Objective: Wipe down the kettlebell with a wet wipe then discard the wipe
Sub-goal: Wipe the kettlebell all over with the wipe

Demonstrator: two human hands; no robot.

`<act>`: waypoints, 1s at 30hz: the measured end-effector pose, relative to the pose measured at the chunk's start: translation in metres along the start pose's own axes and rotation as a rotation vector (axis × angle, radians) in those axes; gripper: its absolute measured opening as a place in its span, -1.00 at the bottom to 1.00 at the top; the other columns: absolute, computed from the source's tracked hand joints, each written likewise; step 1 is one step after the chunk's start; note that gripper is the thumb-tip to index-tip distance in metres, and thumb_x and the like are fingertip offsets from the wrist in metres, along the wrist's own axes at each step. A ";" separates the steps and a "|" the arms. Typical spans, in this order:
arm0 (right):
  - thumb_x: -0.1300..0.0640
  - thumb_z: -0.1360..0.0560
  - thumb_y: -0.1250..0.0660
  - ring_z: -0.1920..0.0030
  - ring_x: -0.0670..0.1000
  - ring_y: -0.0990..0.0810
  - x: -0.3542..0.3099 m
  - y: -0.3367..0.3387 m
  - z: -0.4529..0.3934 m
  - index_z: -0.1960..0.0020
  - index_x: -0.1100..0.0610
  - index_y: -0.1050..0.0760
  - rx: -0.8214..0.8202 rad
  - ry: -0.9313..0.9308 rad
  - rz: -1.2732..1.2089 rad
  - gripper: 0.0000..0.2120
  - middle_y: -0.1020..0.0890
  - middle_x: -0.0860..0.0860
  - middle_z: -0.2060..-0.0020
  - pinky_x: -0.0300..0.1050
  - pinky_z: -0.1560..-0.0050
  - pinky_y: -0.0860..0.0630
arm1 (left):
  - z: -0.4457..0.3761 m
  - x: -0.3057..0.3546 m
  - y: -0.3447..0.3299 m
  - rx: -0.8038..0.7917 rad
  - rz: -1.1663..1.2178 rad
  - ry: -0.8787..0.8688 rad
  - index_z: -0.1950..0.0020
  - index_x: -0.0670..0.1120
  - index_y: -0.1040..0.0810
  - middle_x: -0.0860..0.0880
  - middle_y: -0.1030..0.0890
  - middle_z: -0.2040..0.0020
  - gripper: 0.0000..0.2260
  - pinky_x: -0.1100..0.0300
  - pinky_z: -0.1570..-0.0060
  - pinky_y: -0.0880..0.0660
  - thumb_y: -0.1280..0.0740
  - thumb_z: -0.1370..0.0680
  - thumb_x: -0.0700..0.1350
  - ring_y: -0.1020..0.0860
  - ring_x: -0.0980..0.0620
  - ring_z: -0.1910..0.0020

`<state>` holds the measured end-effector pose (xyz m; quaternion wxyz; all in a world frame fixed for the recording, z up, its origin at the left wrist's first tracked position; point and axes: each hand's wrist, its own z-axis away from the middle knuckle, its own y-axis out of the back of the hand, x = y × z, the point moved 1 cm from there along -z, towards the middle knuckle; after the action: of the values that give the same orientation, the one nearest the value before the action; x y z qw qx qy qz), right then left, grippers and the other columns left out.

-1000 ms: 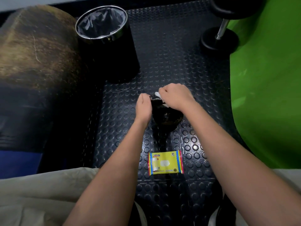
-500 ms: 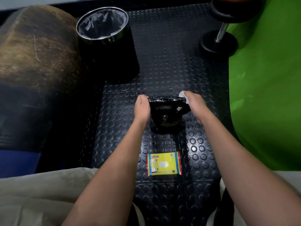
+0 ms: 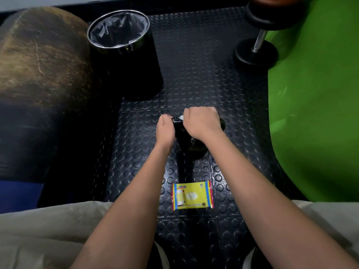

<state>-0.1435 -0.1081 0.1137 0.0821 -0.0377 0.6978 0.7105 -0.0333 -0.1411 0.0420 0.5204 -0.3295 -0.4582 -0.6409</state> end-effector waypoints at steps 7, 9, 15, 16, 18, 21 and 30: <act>0.02 -0.65 0.09 0.21 0.02 -0.54 0.016 -0.018 -0.001 0.32 0.04 -0.39 0.040 -0.114 -0.222 -0.54 -0.60 -0.02 0.34 0.00 -0.47 -0.11 | 0.001 0.001 0.000 0.003 -0.012 0.006 0.12 0.03 -0.44 0.00 -0.52 0.06 -0.76 0.00 -0.10 -0.45 -0.02 -0.62 -0.05 -0.46 -0.02 0.03; 0.02 -0.63 0.07 0.24 0.00 -0.53 0.022 -0.017 0.000 0.36 0.03 -0.40 0.049 -0.133 -0.260 -0.54 -0.58 -0.02 0.39 0.01 -0.48 -0.12 | 0.003 0.002 -0.002 -0.005 -0.026 -0.012 0.10 0.00 -0.45 -0.01 -0.52 0.06 -0.76 0.01 -0.08 -0.45 -0.01 -0.61 -0.05 -0.46 -0.01 0.05; 0.02 -0.64 0.00 0.15 -0.03 -0.50 0.048 -0.022 0.016 0.39 0.04 -0.41 0.159 -0.235 -0.444 -0.53 -0.55 -0.04 0.42 -0.03 -0.39 -0.21 | 0.004 0.001 -0.001 -0.017 -0.031 -0.018 0.04 -0.04 -0.45 -0.02 -0.52 0.05 -0.73 0.03 -0.05 -0.44 0.00 -0.58 0.00 -0.46 -0.01 0.04; 0.00 -0.64 -0.02 0.10 0.01 -0.48 0.054 -0.025 0.020 0.39 0.05 -0.40 0.178 -0.288 -0.537 -0.54 -0.55 -0.04 0.41 0.00 -0.28 -0.29 | 0.004 0.001 0.000 -0.016 -0.036 -0.014 0.01 -0.05 -0.45 -0.01 -0.51 0.04 -0.74 0.03 -0.06 -0.42 0.01 -0.61 -0.01 -0.45 -0.01 0.03; -0.05 -0.62 -0.08 0.07 0.04 -0.44 0.062 -0.034 0.027 0.38 0.05 -0.36 0.199 -0.433 -0.819 -0.58 -0.49 -0.06 0.40 -0.03 0.07 -0.36 | 0.004 0.001 0.000 -0.018 -0.043 -0.008 -0.03 -0.06 -0.44 0.02 -0.49 0.04 -0.75 0.05 -0.05 -0.39 0.01 -0.64 -0.05 -0.43 0.01 0.02; -0.04 -0.61 -0.15 0.24 0.00 -0.44 0.067 -0.043 0.032 0.29 0.05 -0.43 0.180 -0.624 -1.158 -0.66 -0.49 -0.02 0.34 -0.07 0.23 -0.31 | 0.004 0.001 -0.001 -0.013 -0.051 -0.014 -0.02 -0.08 -0.43 -0.01 -0.47 0.04 -0.75 0.10 0.04 -0.37 0.02 -0.65 -0.07 -0.41 0.02 0.05; -0.07 -0.69 -0.01 0.13 -0.06 -0.60 0.076 -0.073 0.036 -0.15 0.11 -0.57 -0.028 -0.944 -1.698 -0.59 -0.66 0.04 -0.03 -0.17 0.24 -0.49 | 0.005 0.001 -0.002 0.024 -0.012 0.020 -0.03 -0.08 -0.45 0.00 -0.49 0.04 -0.74 0.10 0.06 -0.36 0.02 -0.64 -0.08 -0.42 0.01 0.05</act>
<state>-0.2038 -0.0665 0.0302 0.8385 -0.2407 0.3252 0.3649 -0.0362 -0.1371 0.0445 0.5249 -0.3139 -0.4626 -0.6419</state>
